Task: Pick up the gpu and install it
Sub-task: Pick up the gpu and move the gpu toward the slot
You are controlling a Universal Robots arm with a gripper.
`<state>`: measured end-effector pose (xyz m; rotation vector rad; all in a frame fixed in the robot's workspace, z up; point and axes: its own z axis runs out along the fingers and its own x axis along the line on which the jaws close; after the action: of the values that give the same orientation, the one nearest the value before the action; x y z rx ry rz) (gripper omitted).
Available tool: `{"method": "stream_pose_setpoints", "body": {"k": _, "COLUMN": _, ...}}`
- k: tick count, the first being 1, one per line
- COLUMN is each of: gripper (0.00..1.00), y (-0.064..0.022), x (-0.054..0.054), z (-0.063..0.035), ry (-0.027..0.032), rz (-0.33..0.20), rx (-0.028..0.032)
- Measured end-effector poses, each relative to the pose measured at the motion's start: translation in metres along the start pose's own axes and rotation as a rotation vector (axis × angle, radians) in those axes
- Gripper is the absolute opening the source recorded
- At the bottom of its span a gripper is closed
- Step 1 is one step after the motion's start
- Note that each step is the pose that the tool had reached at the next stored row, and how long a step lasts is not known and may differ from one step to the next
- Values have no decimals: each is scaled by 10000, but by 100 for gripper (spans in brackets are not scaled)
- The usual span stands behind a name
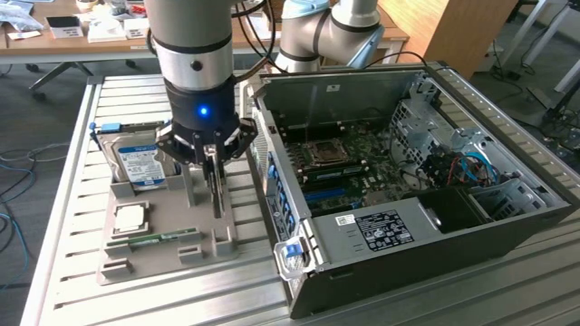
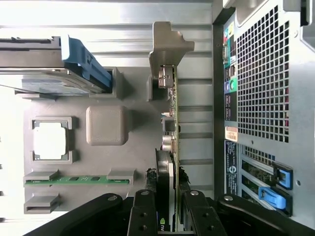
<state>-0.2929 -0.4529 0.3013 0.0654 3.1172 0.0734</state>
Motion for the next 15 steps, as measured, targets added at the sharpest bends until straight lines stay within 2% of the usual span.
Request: {"method": "stream_pose_setpoints", "body": {"k": 15, "gripper": 27, "y": 18, "x": -8, "z": -368, "ry": 0, "rz": 0, "rx": 1}}
